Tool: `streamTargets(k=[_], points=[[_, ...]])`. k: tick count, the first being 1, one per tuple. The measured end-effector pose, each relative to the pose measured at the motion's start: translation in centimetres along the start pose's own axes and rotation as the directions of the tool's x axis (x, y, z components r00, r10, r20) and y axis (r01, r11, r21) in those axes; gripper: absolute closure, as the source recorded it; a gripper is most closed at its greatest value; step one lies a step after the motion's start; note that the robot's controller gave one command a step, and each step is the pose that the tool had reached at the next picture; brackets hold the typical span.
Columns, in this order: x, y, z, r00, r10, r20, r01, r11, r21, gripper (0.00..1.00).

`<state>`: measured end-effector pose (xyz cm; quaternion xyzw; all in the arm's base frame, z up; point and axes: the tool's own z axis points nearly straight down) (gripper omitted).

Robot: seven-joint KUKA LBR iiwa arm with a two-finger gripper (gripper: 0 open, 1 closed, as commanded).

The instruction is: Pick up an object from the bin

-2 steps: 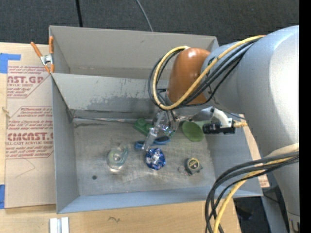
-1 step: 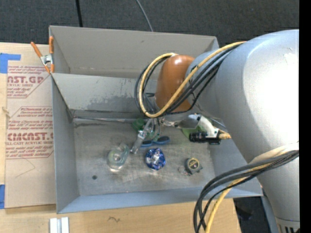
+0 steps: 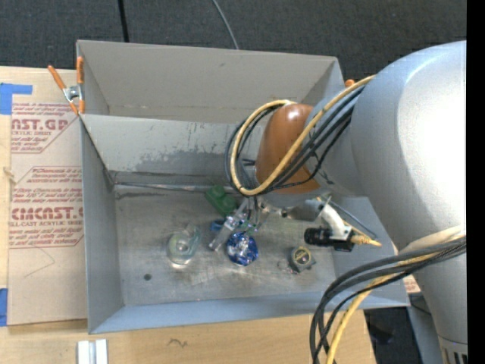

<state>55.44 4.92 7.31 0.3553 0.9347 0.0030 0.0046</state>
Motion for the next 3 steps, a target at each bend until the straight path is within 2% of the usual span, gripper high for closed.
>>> streamTargets(k=[1, 2, 3], points=[[-0.3, 0.4, -0.6, 1.000, -0.002, 0.008, 0.002, 1.000, -0.010, 1.00], [-0.3, 0.5, -3.1, 1.000, -0.003, -0.005, 0.003, 1.000, 0.006, 1.00], [-0.3, 0.5, -3.6, 1.000, -0.004, -0.007, 0.004, 1.000, 0.008, 1.00]])
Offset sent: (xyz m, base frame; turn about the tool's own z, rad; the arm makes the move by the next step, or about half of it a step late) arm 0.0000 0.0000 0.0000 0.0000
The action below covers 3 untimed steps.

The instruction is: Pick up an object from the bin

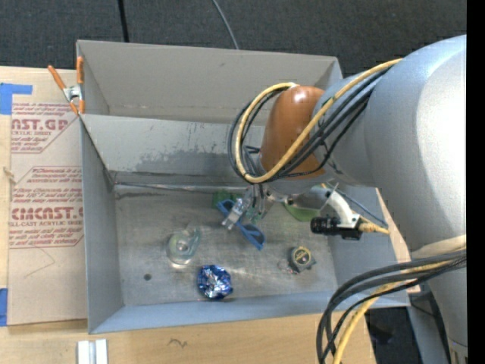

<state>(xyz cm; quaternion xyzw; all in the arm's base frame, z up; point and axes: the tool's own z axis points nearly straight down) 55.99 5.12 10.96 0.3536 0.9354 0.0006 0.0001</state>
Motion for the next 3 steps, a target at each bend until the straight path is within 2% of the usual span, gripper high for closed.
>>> streamTargets(k=[1, 3], points=[[0.0, 0.0, -0.1, 1.000, 0.000, 0.000, 0.000, 1.000, 0.001, 1.00], [-0.1, 0.2, -8.5, 1.000, -0.002, 0.003, 0.002, 1.000, -0.003, 1.00]])
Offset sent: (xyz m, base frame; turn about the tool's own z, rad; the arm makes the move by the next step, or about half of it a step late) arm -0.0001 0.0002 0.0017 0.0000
